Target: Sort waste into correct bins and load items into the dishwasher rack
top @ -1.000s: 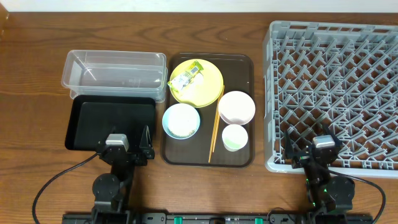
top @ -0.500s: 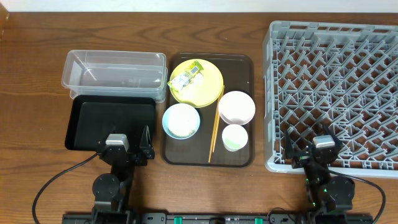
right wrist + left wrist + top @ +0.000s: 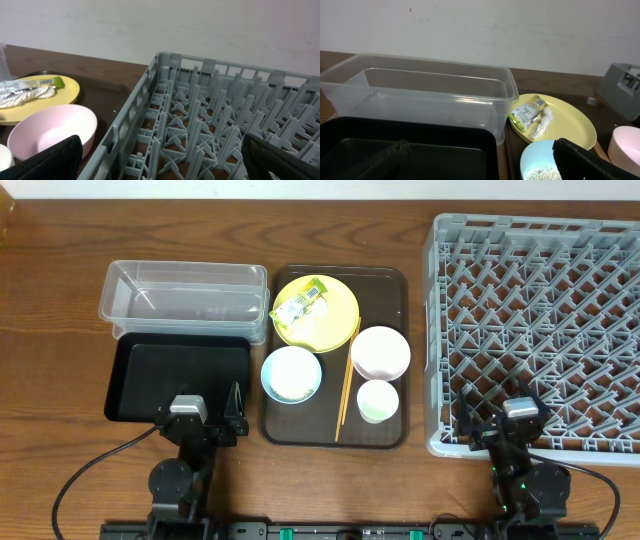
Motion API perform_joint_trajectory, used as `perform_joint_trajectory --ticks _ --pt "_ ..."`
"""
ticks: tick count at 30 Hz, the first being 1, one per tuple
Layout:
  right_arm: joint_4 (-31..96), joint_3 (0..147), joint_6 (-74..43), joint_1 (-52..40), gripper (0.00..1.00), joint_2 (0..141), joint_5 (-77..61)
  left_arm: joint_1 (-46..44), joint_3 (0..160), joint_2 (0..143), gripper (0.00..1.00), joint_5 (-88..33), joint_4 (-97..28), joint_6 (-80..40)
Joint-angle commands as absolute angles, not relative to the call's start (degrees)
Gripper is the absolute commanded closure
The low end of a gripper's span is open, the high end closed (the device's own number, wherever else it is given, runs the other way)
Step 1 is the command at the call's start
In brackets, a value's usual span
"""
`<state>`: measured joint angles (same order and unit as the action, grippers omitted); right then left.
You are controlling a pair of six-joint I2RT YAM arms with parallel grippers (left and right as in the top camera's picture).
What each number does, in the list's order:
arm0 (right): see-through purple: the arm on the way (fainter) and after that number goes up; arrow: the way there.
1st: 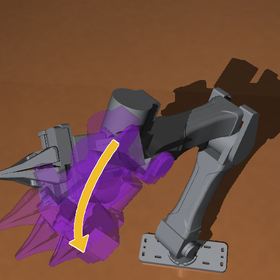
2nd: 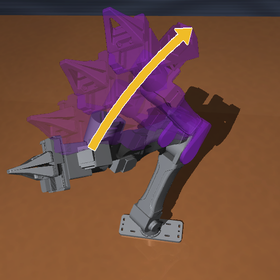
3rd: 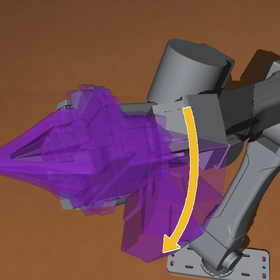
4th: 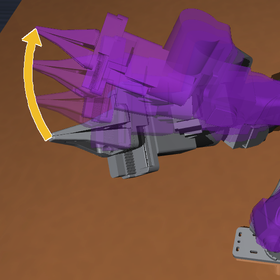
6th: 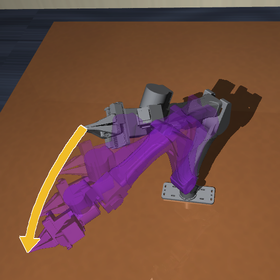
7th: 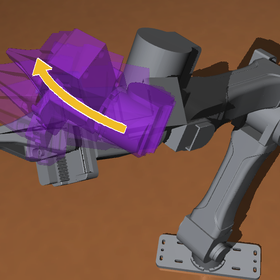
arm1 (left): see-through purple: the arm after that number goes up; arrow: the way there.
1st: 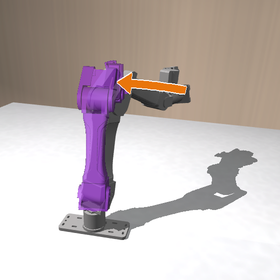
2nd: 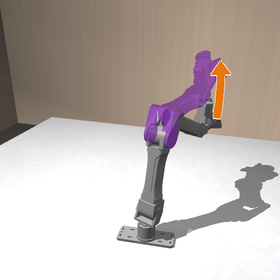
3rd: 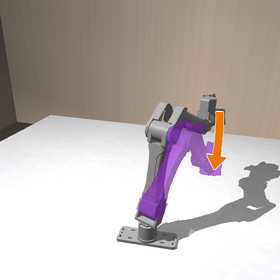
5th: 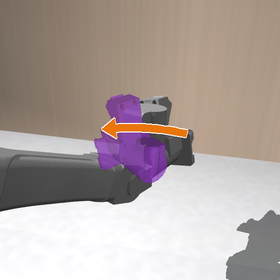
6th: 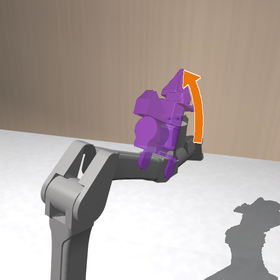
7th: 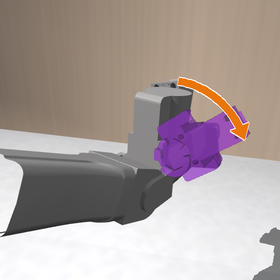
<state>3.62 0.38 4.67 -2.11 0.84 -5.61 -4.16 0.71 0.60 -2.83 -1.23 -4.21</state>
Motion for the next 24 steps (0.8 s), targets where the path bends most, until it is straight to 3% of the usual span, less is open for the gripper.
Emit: perform_joint_trajectory --ticks 1,14,24 --pt "3.9 0.3 4.7 -2.7 0.01 0.8 -5.5 -3.9 0.3 1.3 0.07 -2.1 -3.9 -4.7" --pt "13.4 6.0 -0.8 -2.7 0.01 2.3 -1.3 -3.9 15.1 21.8 0.07 -4.1 -14.7 -5.2" --pt "23.4 21.9 -2.3 -2.7 0.01 19.0 -0.3 -3.9 37.8 47.1 0.07 -9.9 -35.9 -5.2"
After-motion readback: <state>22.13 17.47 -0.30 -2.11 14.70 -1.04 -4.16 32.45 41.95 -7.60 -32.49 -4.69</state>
